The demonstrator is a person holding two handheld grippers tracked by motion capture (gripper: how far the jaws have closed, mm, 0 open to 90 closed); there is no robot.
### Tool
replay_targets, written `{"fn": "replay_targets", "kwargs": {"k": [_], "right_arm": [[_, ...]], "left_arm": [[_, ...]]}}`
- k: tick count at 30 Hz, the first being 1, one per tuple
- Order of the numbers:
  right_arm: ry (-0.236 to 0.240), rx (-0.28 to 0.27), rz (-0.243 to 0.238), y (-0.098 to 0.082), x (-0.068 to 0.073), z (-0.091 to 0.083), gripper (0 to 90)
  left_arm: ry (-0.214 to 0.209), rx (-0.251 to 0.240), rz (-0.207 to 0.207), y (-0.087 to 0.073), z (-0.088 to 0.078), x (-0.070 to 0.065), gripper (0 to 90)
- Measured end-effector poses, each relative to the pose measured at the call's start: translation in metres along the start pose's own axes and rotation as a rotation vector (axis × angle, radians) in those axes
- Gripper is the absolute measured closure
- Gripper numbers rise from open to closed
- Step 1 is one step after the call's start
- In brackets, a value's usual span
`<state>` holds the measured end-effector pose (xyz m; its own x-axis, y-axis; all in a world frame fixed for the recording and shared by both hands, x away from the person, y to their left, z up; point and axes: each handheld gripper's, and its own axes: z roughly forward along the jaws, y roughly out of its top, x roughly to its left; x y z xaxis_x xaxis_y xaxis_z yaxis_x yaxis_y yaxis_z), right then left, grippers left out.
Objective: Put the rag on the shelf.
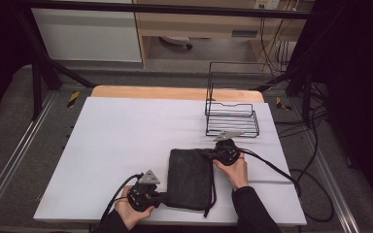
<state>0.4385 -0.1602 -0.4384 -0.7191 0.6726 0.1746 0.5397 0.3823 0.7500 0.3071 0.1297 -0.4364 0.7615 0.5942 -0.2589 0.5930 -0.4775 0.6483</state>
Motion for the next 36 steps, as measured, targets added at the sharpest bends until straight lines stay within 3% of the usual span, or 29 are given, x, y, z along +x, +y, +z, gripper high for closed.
{"fn": "replay_targets", "kwargs": {"k": [3,7,11,12,13,15,16,19,20,22,24,27,36], "right_arm": [[-0.007,0.030,-0.009,-0.001,-0.001,0.012,75.4],[-0.026,-0.011,0.001,-0.004,-0.002,0.008,67.0],[-0.025,-0.064,0.021,-0.001,-0.002,-0.005,56.5],[-0.025,-0.095,0.038,0.001,-0.001,-0.015,45.6],[-0.024,-0.103,0.036,0.000,0.000,-0.019,41.3],[-0.040,-0.105,0.039,-0.002,0.002,-0.026,30.6],[-0.040,-0.105,0.039,-0.002,0.002,-0.026,30.6],[-0.037,-0.104,0.052,-0.012,0.004,-0.033,18.4],[-0.037,-0.104,0.052,-0.012,0.004,-0.033,18.4],[-0.046,-0.104,0.044,-0.017,0.004,-0.036,13.9],[-0.036,-0.105,0.067,-0.026,0.004,-0.039,9.6],[-0.029,-0.105,0.085,-0.034,0.005,-0.040,7.6],[-0.013,-0.112,0.090,-0.042,0.008,-0.041,5.5]], "left_arm": [[0.011,-0.002,0.004,-0.003,0.003,0.000,85.3],[0.006,-0.011,0.004,-0.003,0.001,0.002,80.4],[0.033,-0.052,0.036,0.000,-0.009,0.006,64.2],[0.036,-0.070,0.037,0.001,-0.011,0.008,61.3],[0.046,-0.085,0.034,0.002,-0.014,0.010,59.2],[0.059,-0.098,0.032,0.008,-0.018,0.019,49.6],[0.059,-0.098,0.032,0.008,-0.018,0.019,45.0],[0.071,-0.103,0.045,0.015,-0.017,0.029,32.8],[0.079,-0.100,0.047,0.017,-0.017,0.032,32.8],[0.101,-0.093,0.051,0.021,-0.016,0.039,22.6],[0.110,-0.097,0.061,0.025,-0.015,0.044,18.4],[0.111,-0.089,0.055,0.032,-0.012,0.052,15.2],[0.151,-0.125,-0.007,0.064,0.003,0.077,18.4]]}}
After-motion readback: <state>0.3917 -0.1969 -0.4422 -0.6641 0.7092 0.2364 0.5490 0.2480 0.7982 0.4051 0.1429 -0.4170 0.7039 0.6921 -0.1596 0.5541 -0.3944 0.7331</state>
